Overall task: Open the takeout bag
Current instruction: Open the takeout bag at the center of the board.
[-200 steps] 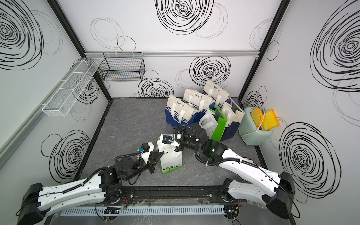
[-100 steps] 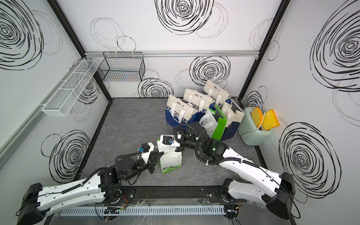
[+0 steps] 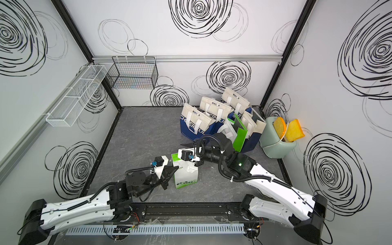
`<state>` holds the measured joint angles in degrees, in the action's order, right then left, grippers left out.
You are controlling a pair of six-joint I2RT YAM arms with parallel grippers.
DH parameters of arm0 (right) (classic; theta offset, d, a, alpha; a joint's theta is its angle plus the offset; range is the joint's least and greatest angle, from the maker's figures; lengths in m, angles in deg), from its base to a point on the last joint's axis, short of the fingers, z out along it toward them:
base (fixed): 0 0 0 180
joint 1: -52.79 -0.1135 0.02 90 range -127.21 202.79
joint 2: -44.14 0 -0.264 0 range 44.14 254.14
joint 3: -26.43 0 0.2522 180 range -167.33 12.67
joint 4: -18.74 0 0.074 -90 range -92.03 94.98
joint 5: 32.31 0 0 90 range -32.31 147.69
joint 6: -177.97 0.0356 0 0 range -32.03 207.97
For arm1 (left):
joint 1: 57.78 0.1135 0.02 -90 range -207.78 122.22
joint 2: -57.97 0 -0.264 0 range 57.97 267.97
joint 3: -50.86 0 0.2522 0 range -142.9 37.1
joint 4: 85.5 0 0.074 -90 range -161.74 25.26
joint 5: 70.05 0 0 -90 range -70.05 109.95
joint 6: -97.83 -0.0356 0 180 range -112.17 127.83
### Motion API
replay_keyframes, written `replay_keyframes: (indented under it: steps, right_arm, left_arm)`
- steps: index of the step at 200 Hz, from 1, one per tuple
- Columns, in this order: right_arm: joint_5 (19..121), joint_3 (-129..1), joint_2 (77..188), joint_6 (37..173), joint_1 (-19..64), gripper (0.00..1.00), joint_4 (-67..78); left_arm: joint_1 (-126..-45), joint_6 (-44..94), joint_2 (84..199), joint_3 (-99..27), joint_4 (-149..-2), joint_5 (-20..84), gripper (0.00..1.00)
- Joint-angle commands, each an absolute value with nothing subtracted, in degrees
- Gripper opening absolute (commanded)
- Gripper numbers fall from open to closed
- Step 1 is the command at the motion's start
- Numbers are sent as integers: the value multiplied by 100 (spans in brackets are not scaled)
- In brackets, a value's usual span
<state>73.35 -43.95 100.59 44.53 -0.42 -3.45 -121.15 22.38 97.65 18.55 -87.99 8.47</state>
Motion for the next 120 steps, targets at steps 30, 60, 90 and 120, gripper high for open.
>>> replay_keyframes:
  steps: [30,60,90,120]
  right_arm:
    - [7115,-4084,9405,3864,10,34,-827]
    - [6355,-3522,9065,3122,-31,37,-991]
    - [5920,-3220,8930,2590,-164,42,-1028]
    - [5431,-2986,8980,2104,-319,44,-770]
  left_arm:
    - [-12134,2215,9743,1776,-8958,898,0]
    - [-12132,2220,9717,1797,-8993,911,0]
    - [-12132,2225,9727,1810,-8993,936,0]
    - [-12132,2228,9717,1805,-8994,949,0]
